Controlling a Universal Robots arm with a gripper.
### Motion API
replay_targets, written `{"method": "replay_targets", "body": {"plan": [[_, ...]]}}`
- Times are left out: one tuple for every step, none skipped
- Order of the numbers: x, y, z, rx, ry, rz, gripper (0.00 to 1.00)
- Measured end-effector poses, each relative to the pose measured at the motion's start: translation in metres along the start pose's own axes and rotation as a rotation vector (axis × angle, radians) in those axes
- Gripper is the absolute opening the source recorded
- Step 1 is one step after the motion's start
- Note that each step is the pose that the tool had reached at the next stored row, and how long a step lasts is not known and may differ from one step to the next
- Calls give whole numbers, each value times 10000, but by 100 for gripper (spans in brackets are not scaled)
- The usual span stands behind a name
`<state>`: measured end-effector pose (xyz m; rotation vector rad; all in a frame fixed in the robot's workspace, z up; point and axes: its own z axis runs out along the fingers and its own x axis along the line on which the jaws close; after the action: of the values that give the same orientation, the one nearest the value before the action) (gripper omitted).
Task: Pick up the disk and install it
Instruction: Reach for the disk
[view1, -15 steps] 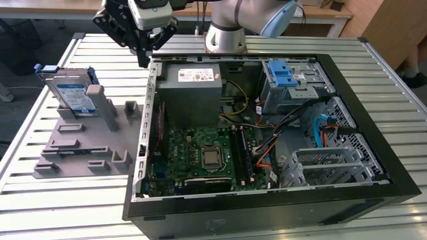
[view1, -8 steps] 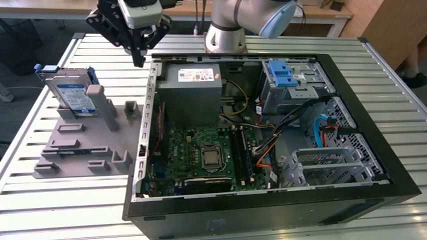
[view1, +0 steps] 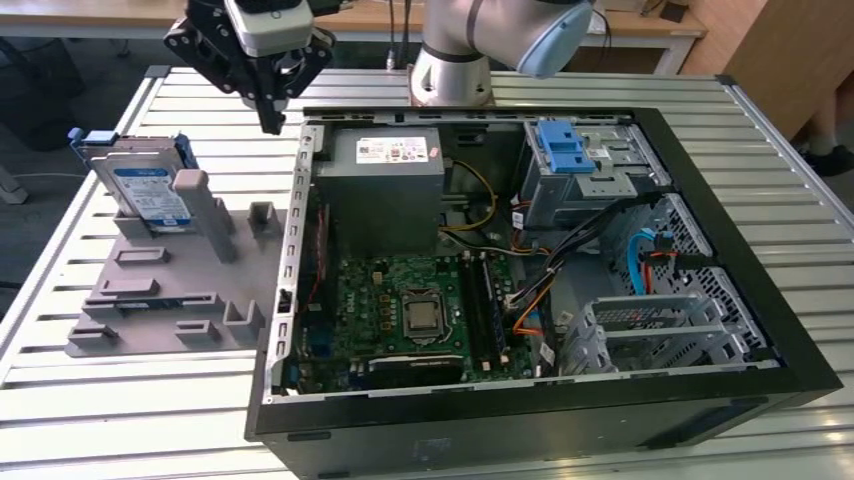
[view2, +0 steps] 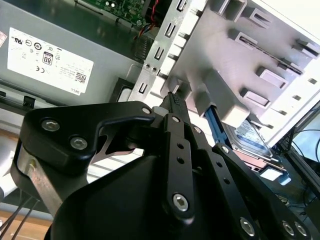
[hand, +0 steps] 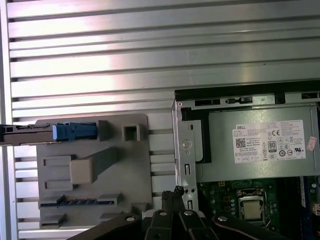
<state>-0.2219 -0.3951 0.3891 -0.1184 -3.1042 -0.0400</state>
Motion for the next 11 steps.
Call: {"method": "replay_targets", "body": {"plan": [[4, 0, 1, 0, 0, 0, 11], [5, 0, 1, 0, 0, -1, 11], [5, 0, 0, 0, 0, -2, 11], [6, -1, 0, 1, 1, -5, 11], [7, -1, 0, 1, 0, -3, 11], [8, -1, 1, 0, 0, -4, 11], [10, -1, 0, 0, 1, -3, 11], [18, -2, 1, 0, 0, -1, 11], [29, -2, 1, 1, 0, -2, 11], [40, -2, 2, 1, -2, -3, 11], [53, -1, 2, 1, -3, -3, 11]]}}
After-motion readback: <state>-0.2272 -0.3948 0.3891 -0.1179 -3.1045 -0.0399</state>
